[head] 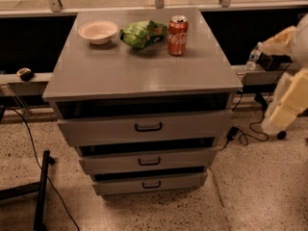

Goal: Open bottom drawer

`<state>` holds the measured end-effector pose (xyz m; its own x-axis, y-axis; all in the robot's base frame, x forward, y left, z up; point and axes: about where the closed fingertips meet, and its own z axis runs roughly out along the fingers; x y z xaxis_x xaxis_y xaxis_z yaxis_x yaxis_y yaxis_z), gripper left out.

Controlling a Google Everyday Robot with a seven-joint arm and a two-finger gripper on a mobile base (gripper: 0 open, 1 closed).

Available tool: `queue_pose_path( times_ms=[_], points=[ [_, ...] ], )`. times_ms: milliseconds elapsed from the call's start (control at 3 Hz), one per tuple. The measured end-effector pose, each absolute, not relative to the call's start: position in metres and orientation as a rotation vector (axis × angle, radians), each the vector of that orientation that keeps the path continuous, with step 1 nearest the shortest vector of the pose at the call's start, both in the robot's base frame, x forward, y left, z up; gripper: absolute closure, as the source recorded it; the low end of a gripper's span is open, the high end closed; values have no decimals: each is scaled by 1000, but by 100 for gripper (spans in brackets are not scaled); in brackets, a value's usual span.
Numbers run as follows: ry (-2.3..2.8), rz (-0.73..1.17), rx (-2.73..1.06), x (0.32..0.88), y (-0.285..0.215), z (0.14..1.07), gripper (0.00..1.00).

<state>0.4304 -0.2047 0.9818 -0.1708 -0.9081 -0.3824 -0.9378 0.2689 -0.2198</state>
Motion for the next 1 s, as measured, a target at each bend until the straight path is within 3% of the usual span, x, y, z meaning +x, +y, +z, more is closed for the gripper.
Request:
queue_pose_path(
  times_ms=[1000],
  points=[
    [2099, 90, -1554, 426, -212, 969, 0]
  ],
)
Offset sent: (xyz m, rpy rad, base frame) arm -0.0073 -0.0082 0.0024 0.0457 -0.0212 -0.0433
